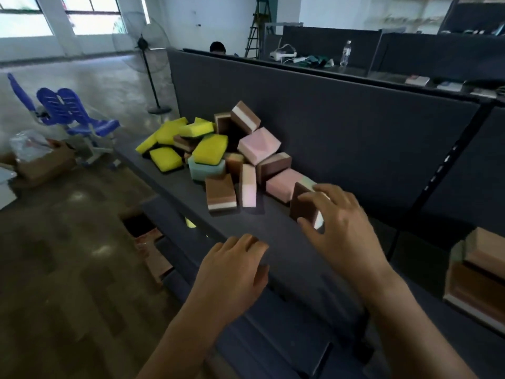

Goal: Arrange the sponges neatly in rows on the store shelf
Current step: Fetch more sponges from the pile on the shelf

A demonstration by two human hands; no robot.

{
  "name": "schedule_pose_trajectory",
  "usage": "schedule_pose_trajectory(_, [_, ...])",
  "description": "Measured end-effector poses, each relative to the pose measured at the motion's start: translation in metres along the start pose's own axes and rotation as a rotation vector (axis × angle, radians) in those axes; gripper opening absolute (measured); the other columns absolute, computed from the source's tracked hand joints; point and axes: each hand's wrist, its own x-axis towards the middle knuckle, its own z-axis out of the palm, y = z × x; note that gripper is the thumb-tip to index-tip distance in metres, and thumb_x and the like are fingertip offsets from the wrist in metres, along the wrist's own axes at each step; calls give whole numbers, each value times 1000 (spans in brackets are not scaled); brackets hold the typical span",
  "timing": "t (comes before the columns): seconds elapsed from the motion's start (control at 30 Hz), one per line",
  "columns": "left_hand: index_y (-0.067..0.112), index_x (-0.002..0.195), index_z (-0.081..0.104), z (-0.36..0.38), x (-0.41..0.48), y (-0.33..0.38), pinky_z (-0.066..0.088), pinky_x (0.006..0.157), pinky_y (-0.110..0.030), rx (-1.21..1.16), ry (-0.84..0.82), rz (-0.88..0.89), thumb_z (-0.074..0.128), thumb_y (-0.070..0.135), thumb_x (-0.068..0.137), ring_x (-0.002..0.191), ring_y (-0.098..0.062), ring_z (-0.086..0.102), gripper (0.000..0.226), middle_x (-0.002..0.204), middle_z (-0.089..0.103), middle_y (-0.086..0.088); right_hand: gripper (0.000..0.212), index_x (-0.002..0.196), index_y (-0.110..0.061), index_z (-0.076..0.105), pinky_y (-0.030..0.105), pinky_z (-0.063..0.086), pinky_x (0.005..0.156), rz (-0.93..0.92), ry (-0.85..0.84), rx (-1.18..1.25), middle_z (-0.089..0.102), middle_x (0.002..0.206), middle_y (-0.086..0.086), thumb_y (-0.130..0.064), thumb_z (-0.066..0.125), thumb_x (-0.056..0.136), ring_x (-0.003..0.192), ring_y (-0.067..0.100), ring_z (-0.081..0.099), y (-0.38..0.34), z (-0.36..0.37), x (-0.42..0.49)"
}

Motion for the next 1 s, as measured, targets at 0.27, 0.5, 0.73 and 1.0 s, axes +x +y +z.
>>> schedule_pose_trajectory(0.27, [26,114,62,7,41,-37,52,77,-29,-4,38,-41,61,38,85,96,-13,62,31,110,63,8,75,148,-34,31,53,38,106,158,-170,-79,30,152,3,-41,71,84,136,32,36,20,29,62])
schedule_pose_trajectory(0.5, [29,124,56,13,79,-67,47,85,-27,-68,54,45,50,40,92,107,-10,55,34,120,56,11,53,139,-35,40,34,53,88,182,-242,-39,41,137,-4,-33,63,91,119,16,49,13,51,72])
schedule_pose_trajectory(0.73, [25,121,55,4,152,-113,46,87,-29,-28,139,184,64,36,83,111,-15,54,40,125,52,4,55,137,-39,40,22,46,81,190,-144,-47,40,135,-13,-41,64,87,114,6,46,-16,55,88])
schedule_pose_trajectory(1.0, [23,144,40,-6,249,-152,34,107,-53,30,293,240,69,32,84,142,-43,20,67,158,18,-14,52,132,-41,44,36,57,71,293,-20,-55,44,129,-16,-40,63,83,106,9,53,-41,69,106])
